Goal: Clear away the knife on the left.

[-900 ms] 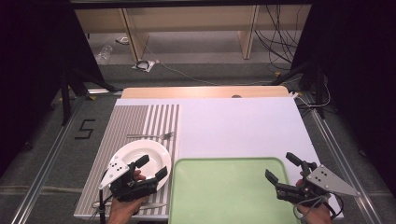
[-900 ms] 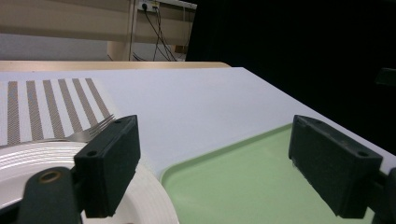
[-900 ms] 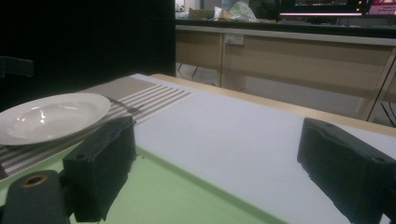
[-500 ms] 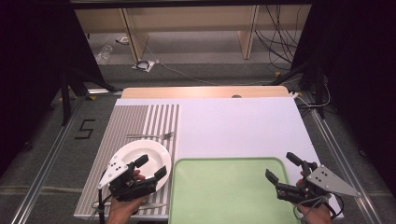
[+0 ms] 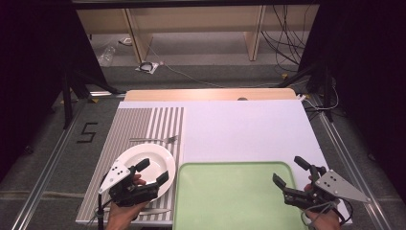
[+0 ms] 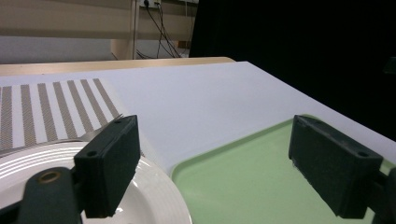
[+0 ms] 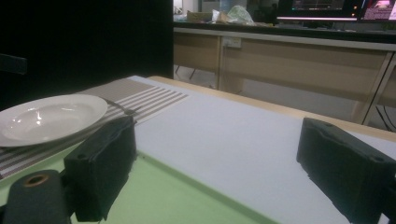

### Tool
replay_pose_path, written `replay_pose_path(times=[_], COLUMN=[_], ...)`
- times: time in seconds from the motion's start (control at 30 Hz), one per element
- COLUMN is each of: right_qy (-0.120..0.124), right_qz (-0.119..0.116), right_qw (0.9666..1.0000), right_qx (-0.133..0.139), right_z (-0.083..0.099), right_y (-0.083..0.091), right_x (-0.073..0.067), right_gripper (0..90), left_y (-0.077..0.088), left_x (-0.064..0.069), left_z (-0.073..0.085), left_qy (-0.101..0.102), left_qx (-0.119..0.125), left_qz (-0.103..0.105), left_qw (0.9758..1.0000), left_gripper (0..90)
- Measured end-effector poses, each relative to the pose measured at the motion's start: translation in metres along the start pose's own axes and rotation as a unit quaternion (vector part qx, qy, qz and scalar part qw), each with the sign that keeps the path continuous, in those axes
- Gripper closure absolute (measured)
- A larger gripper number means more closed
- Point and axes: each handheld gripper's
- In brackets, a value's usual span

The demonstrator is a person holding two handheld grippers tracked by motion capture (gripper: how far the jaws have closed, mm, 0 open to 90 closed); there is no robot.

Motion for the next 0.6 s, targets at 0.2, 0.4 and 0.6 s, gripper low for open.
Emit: replay_pose_path(times=[0.2,0.4,0.6], right_qy=[0.000,0.001,0.001], right_qz=[0.000,-0.002,0.000], right_qw=[1.0000,1.0000,1.0000], right_qx=[-0.002,-0.002,-0.001], right_z=[0.000,0.001,0.001], right_y=[-0.001,-0.001,-0.001], right_x=[0.000,0.000,-0.001], right_gripper=[12.8,12.8,12.8], left_y=[0.001,-0.001,0.003], left_x=[-0.001,0.000,-0.002], left_z=[-0.004,-0.005,-0.011], left_qy=[-0.017,-0.031,-0.046], left_qx=[-0.023,-0.047,-0.062], left_qz=[0.017,0.024,0.034], left_qw=[0.9995,0.9981,0.9965], left_gripper=[17.0,17.2,17.4])
Point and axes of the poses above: each handheld gripper's, and its own axes: y roughly backward along the jaws, z roughly out of its underside, x roughly to its right, and after that the axes turned 14 degrees about -y, right-handed
